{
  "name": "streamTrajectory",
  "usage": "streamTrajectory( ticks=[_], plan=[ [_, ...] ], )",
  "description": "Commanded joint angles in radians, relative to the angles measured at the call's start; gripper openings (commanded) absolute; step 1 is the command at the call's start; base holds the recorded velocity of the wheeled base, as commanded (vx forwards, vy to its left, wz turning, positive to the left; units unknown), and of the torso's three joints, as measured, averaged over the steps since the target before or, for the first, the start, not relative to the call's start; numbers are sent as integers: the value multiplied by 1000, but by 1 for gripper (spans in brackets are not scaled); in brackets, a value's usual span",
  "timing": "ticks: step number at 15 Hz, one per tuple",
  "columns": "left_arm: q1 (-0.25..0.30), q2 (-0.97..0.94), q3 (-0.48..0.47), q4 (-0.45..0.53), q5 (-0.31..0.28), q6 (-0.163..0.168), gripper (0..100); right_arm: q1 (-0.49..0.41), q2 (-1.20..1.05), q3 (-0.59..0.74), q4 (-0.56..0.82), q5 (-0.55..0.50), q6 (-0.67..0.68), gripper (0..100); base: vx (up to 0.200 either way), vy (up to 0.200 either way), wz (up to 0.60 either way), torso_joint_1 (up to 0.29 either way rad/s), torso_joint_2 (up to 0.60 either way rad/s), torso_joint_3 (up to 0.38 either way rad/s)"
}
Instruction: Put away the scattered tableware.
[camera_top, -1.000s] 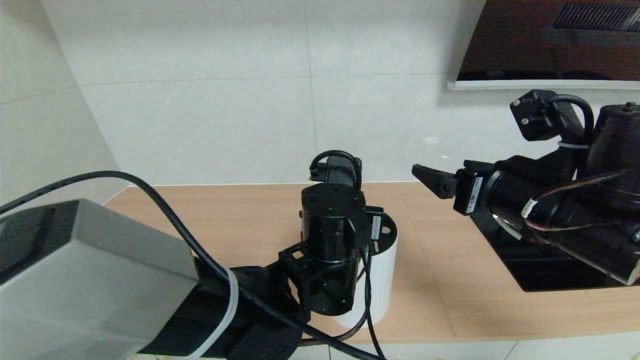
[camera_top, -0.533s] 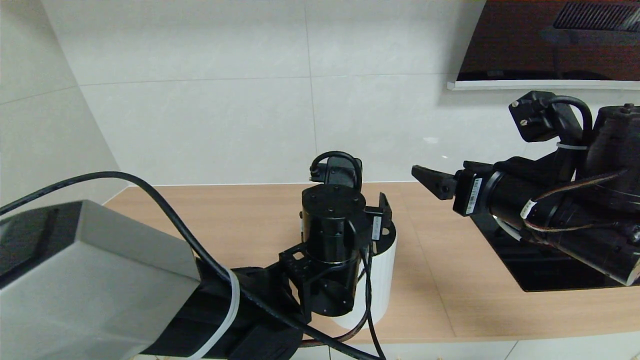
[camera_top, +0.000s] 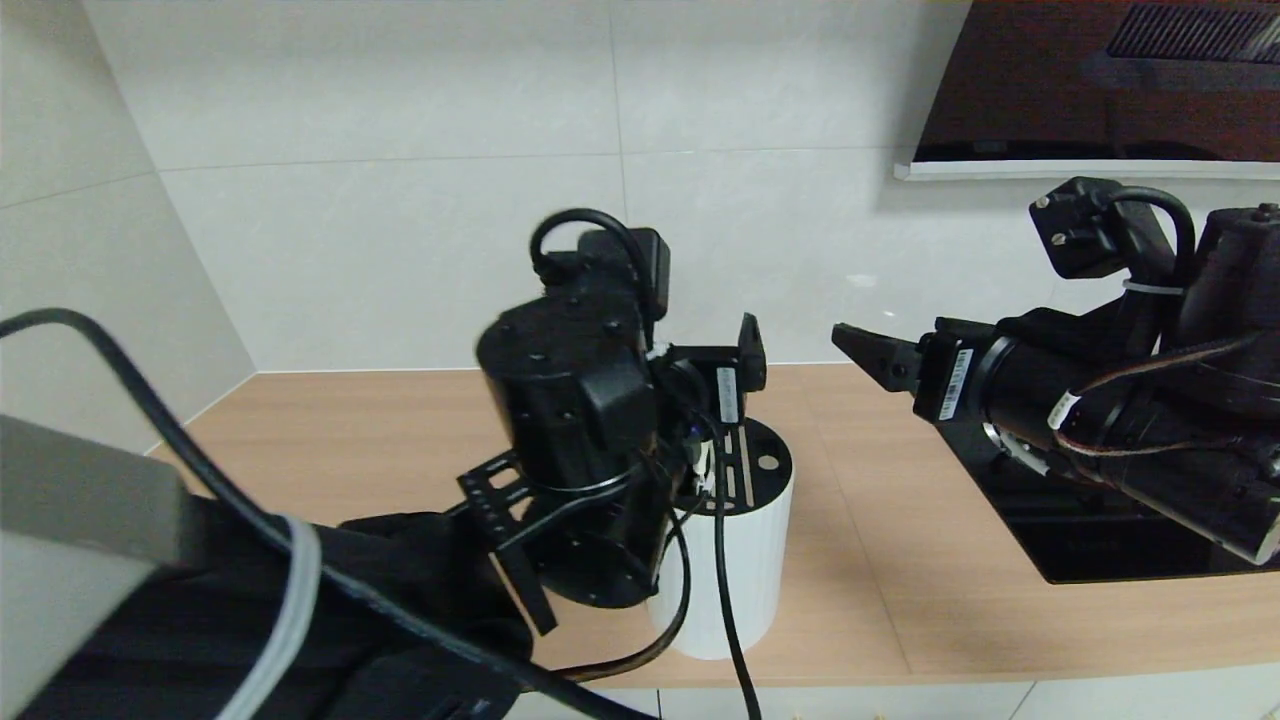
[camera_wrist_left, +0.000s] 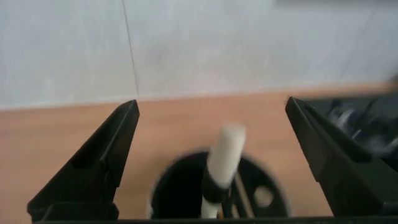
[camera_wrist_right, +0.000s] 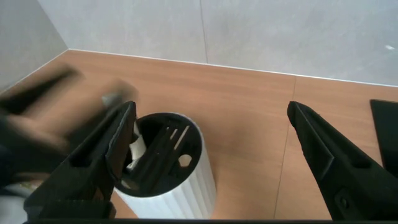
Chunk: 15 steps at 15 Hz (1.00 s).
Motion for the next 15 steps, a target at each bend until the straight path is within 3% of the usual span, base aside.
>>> streamTrajectory(
  ticks=[1,3,6,7,9,11,12,13,14,15],
  plan=[
    [19,-244,76,13,-91,-1,100,-14,-7,-2,0,0,-1,100,0,0,0,0,0,0],
    [65,-387,133,105,-159,-1,100,-35,-33,-4,0,0,-3,100,0,0,0,0,0,0],
    [173,-536,245,189,-188,-18,100,-46,-119,10,10,0,-3,100,0,0,0,0,0,0],
    [252,-636,335,200,-189,-34,100,-86,-197,68,2,0,-3,100,0,0,0,0,0,0],
    [308,-807,469,251,-191,-36,100,-87,-387,209,11,23,-7,100,0,0,0,0,0,0],
    [374,-987,561,372,-194,-39,100,-117,-575,312,53,32,-67,100,0,0,0,0,0,0],
    [416,-1119,601,487,-196,-42,100,-181,-739,358,131,42,-99,100,0,0,0,0,0,0],
    [420,-1137,604,501,-196,-42,100,-189,-757,360,146,43,-103,100,0,0,0,0,0,0],
    [481,-1337,618,703,-200,-41,100,-287,-978,363,341,52,-109,100,0,0,0,0,0,0],
    [513,-1435,613,809,-212,-41,100,-322,-1087,363,448,54,-110,100,0,0,0,0,0,0]
  ],
)
